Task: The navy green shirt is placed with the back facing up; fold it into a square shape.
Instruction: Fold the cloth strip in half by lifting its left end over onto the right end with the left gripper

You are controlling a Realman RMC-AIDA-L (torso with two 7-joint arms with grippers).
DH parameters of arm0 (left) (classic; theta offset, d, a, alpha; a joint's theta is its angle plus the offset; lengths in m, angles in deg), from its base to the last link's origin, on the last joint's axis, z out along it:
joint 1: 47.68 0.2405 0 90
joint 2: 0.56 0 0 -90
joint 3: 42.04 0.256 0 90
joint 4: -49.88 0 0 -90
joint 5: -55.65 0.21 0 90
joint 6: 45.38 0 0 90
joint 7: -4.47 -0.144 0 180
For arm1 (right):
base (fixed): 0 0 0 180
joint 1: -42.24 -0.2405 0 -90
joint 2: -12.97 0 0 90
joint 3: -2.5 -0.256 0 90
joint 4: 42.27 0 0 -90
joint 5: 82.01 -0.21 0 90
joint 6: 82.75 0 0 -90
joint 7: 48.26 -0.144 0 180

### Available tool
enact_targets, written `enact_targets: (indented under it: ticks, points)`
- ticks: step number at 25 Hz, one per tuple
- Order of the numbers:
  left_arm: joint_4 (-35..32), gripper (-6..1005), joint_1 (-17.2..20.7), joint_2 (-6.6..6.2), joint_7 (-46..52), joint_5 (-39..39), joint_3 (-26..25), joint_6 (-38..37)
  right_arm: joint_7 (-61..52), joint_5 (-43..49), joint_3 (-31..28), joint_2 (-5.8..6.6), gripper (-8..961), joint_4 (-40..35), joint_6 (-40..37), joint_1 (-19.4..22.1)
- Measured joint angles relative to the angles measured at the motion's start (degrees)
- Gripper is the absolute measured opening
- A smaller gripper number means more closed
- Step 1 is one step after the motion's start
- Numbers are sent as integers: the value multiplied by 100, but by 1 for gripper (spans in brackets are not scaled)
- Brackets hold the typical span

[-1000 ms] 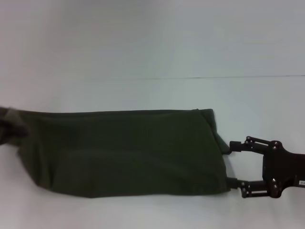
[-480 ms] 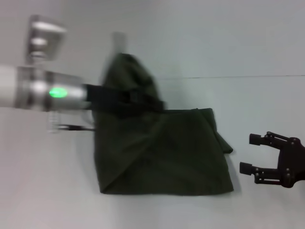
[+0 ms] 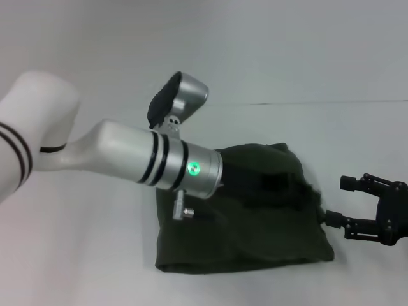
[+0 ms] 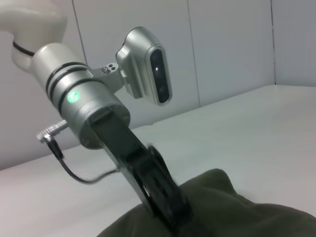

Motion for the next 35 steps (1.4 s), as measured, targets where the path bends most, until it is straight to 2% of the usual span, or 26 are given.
enact_targets:
  ticks: [2, 5, 7, 8, 9, 10, 13, 15, 17, 22, 24, 25, 26, 29, 35]
  points:
    - [-187, 243, 195, -27, -194, -557, -24, -366, -2, -3, -1, 6, 944, 0, 23, -1]
    - [-826, 324, 729, -50, -936, -1872, -33, -1192, -118, -35, -151, 11, 944, 0, 50, -4]
    - [-826, 418, 729, -50, -936, -1872, -33, -1192, -341, -84, -436, 14, 944, 0, 76, -37]
    - [-1058, 466, 1013, -66, -1455, -2496, -34, -1518, -441, -129, -540, 16, 944, -11, 105, -47]
    - [-1161, 513, 1395, -119, -2432, -3210, -35, -1808, -582, -199, -653, 15, 944, -21, 148, -59]
    - [-1144, 560, 1685, -163, -3235, -3428, -18, -1875, -741, -295, -766, 19, 944, -46, 199, -64]
    - [-1101, 629, 2037, -194, -4280, -3495, 13, -1839, -1207, -576, -921, 63, 944, -76, 380, -110]
    - [-1026, 675, 2351, -198, -5318, -3464, 99, -1712, -1389, -681, -895, 88, 944, -57, 540, -194]
    - [-972, 722, 2568, -186, -5981, -3405, 226, -1573, -1415, -694, -760, 56, 944, -46, 714, -311]
    - [-949, 837, 2825, -104, -6643, -3136, 336, -1029, -1228, -684, 0, -220, 944, -57, 1555, -641]
    - [-870, 883, 2883, -66, -6894, -3099, 338, -896, -945, -671, 381, -404, 944, -33, 2187, -776]
    - [-805, 906, 2888, -60, -7012, -3093, 340, -865, -945, -671, 381, -404, 944, -33, 2187, -776]
    - [-754, 929, 2886, -60, -7077, -3078, 346, -837, -856, -665, 516, -478, 944, -26, 2418, -809]
    - [-626, 951, 2868, -59, -7258, -2969, 434, -570, -658, -666, 779, -553, 944, 35, 2924, -854]
    - [-423, 949, 2867, -22, -7533, -2904, 727, 92, -411, -672, 958, -564, 945, 169, 3635, -900]
